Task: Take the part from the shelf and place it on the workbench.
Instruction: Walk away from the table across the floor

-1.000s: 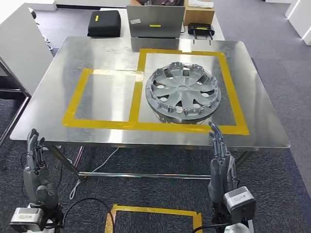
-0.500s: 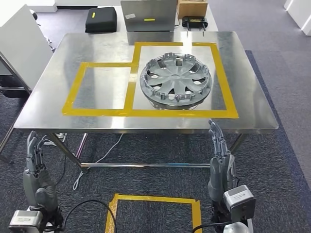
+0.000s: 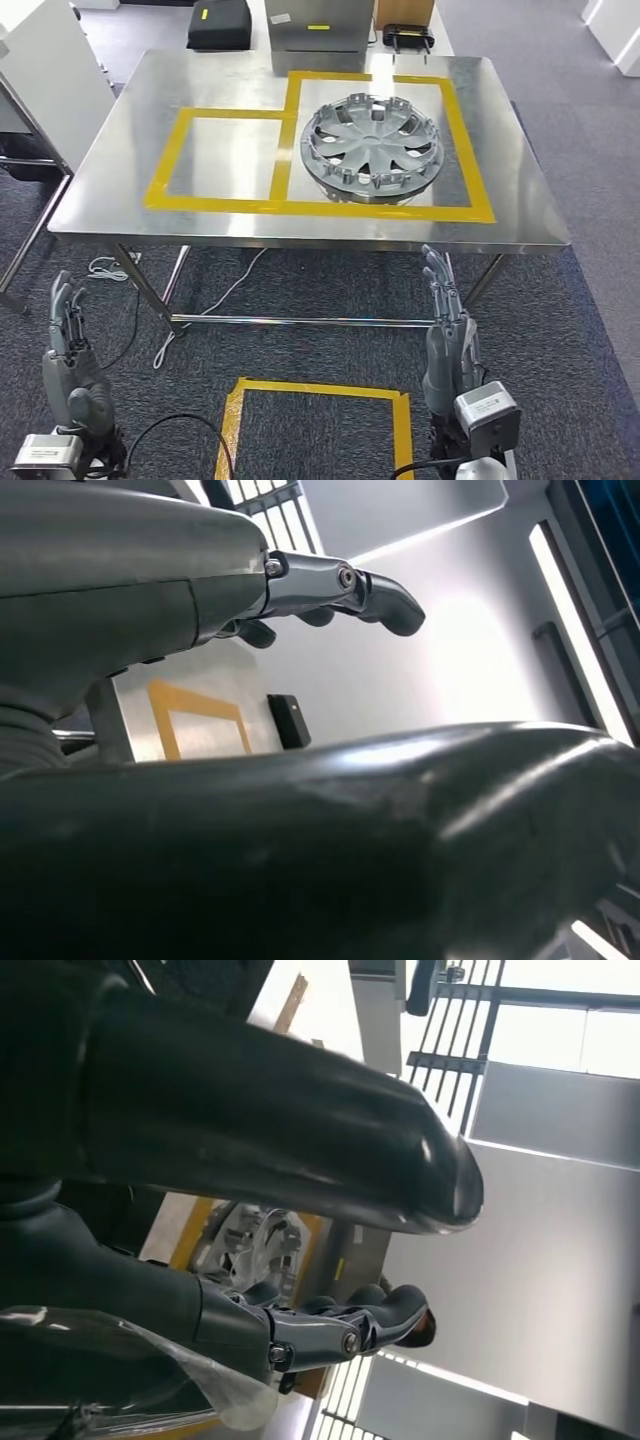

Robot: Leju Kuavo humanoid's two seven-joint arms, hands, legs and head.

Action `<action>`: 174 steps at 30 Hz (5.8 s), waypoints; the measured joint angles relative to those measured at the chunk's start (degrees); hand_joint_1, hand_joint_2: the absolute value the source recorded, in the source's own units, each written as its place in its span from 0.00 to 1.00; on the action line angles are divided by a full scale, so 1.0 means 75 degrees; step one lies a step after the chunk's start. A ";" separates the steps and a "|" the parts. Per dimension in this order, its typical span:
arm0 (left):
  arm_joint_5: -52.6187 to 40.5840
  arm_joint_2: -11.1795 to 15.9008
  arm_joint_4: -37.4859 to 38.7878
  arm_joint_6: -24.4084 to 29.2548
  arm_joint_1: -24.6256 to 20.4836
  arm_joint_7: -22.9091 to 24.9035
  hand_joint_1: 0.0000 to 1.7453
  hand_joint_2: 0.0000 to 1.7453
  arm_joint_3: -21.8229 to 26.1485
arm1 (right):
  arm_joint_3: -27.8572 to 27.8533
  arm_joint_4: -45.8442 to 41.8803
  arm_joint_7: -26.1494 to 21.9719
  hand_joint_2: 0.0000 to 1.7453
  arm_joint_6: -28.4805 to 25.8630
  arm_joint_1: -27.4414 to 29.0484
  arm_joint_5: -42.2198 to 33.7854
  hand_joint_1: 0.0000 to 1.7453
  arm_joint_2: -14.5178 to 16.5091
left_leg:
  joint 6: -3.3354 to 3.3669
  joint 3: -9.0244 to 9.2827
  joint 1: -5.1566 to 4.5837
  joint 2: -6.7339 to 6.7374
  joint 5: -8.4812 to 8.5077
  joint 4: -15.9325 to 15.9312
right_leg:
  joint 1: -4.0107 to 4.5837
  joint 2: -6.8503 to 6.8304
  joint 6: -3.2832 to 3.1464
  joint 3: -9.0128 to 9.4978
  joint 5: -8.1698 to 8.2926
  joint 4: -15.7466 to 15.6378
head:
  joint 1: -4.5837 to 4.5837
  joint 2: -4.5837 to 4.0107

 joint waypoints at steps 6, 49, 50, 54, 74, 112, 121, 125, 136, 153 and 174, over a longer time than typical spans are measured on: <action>-0.0001 0.0000 -0.0001 -0.0002 0.0005 0.0000 0.00 0.00 0.0020 | 0.0008 0.0000 0.0019 0.00 -0.0006 0.0007 0.0004 0.00 0.0000 | 0.0041 -0.0511 -0.0061 0.0009 0.0366 0.0045 | -0.0002 0.0023 0.0006 -0.0011 -0.0467 0.1129 | 0.0025 0.0000; -0.0052 -0.0031 -0.0023 -0.0046 -0.0021 -0.0024 0.00 0.00 -0.0085 | -0.0170 -0.0172 -0.0101 0.00 -0.0182 0.0254 -0.0021 0.00 -0.0006 | -0.0412 -0.1218 -0.0006 0.0007 -0.0822 0.2039 | 0.0013 -0.0054 -0.0406 0.0785 0.0310 -0.0836 | -0.0031 0.0000; -0.0054 -0.0030 -0.0019 -0.0041 -0.0031 -0.0023 0.00 0.00 -0.0086 | -0.0177 -0.0172 -0.0105 0.00 -0.0187 0.0275 -0.0044 0.00 -0.0006 | -0.0417 -0.1178 -0.0004 0.0007 -0.0809 0.2289 | 0.0018 -0.0054 -0.0402 0.0673 0.0392 -0.0805 | -0.0030 0.0000; -0.0058 -0.0031 -0.0007 -0.0015 -0.0066 -0.0023 0.00 0.00 -0.0096 | -0.0198 -0.0174 -0.0133 0.00 -0.0186 0.0325 -0.0099 0.00 -0.0006 | -0.0320 -0.0043 -0.0017 0.0003 -0.0188 0.0997 | 0.0035 -0.0034 -0.0335 0.0222 0.0604 -0.0595 | -0.0032 0.0000; 0.0093 0.0009 -0.0044 0.0092 0.0001 -0.0010 0.00 0.00 -0.0074 | -0.0180 -0.0149 -0.0011 0.00 -0.0010 0.0105 -0.0047 0.00 -0.0009 | -0.0153 -0.0837 -0.0088 0.0044 0.0819 0.0165 | 0.0051 0.0039 -0.0187 0.1334 -0.0168 -0.0881 | 0.0042 0.0000; 0.0044 0.0004 -0.0031 0.0072 -0.0003 -0.0035 0.00 0.00 -0.0031 | -0.0164 -0.0192 -0.0050 0.00 0.0002 0.0260 -0.0099 0.00 -0.0017 | -0.0435 -0.1204 0.0012 0.0017 -0.0607 0.2289 | 0.0068 -0.0029 -0.0461 0.0776 0.0362 -0.0842 | -0.0003 0.0000; 0.0090 0.0020 -0.0075 0.0071 0.0070 -0.0038 0.00 0.00 0.0009 | -0.0070 -0.0190 -0.0005 0.00 0.0003 0.0097 -0.0017 0.00 -0.0015 | -0.0097 0.0000 -0.0004 0.0000 -0.0151 0.0198 | 0.0050 -0.0010 -0.0115 0.0020 0.0583 -0.0364 | 0.0003 0.0000; 0.0090 0.0017 -0.0080 0.0044 0.0073 -0.0038 0.00 0.00 0.0024 | -0.0054 -0.0186 0.0007 0.00 -0.0019 0.0089 -0.0003 0.00 -0.0016 | 0.0079 -0.0388 0.0004 0.0024 0.0172 0.0172 | 0.0022 0.0022 -0.0016 -0.0442 -0.0679 0.1013 | 0.0058 0.0000; 0.0090 0.0011 -0.0109 0.0037 0.0122 -0.0038 0.00 0.00 0.0076 | -0.0012 -0.0172 0.0087 0.00 -0.0045 0.0058 -0.0064 0.00 -0.0015 | -0.0163 -0.1069 -0.0049 0.0027 0.0835 0.0220 | 0.0079 0.0023 -0.0233 0.1482 -0.0413 -0.0815 | 0.0080 0.0000; 0.0089 0.0002 -0.0137 0.0028 0.0215 -0.0042 0.00 0.00 0.0166 | 0.0125 -0.0147 0.0109 0.00 -0.0194 0.0045 0.0348 0.00 -0.0015 | -0.0052 -0.0309 -0.0038 0.0002 0.0136 0.0206 | 0.0108 -0.0124 -0.0243 0.1045 -0.0153 -0.0691 | 0.0050 0.0000; 0.0077 -0.0008 -0.0153 -0.0004 0.0233 -0.0044 0.00 0.00 0.0197 | 0.0145 -0.0108 0.0113 0.00 -0.0212 0.0081 0.0383 0.00 -0.0017 | -0.0419 -0.1460 0.0022 -0.0132 -0.0730 0.2296 | -0.0029 -0.0164 -0.0408 0.0755 0.0178 -0.0671 | 0.0015 0.0000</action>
